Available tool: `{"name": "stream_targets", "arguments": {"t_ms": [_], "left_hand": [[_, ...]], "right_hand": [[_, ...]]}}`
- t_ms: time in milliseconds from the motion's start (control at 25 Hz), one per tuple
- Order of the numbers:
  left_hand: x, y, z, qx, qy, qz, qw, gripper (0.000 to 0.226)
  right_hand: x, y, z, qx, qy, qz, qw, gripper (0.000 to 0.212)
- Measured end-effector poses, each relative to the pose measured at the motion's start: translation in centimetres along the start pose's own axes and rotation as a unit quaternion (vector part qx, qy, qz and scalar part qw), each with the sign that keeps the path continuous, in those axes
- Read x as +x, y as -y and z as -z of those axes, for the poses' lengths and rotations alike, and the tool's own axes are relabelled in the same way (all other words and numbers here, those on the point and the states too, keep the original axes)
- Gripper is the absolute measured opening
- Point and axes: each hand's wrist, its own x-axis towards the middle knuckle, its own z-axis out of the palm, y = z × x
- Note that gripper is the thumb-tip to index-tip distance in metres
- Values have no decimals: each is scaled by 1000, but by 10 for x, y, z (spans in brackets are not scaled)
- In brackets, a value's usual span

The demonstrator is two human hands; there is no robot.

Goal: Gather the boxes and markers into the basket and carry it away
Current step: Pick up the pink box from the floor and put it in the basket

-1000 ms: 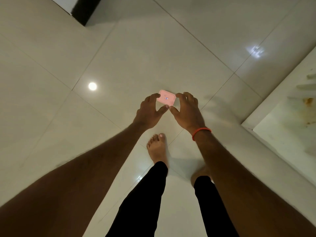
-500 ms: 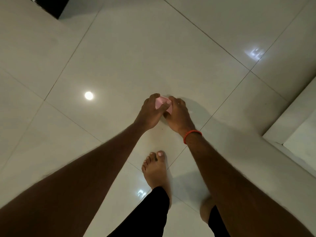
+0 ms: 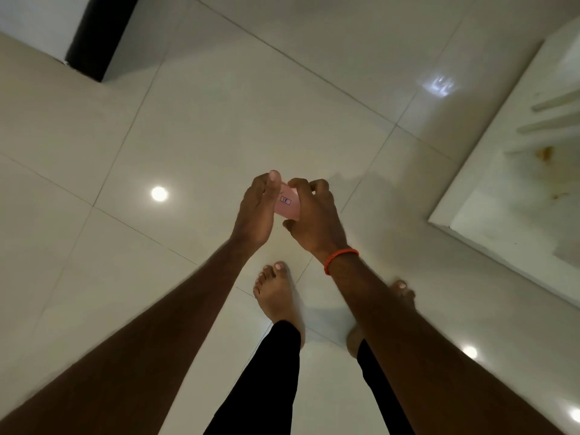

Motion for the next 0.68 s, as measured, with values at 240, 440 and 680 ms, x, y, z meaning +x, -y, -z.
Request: {"name": "stream_targets", "arguments": {"t_ms": [240,440,680], "left_hand": [[-54,-93,-8,-6,24,-66,998,20],[-80,-152,-28,-16,29,-111,993,28],[-103,-216,-79,37,21,-244,969,45]], "right_hand": [[-59,29,97,-29,-79,30,996,68],[-96,38,168,-42,-137,41,989,66],[-137,26,262,-7,-205,40,978,66]]}}
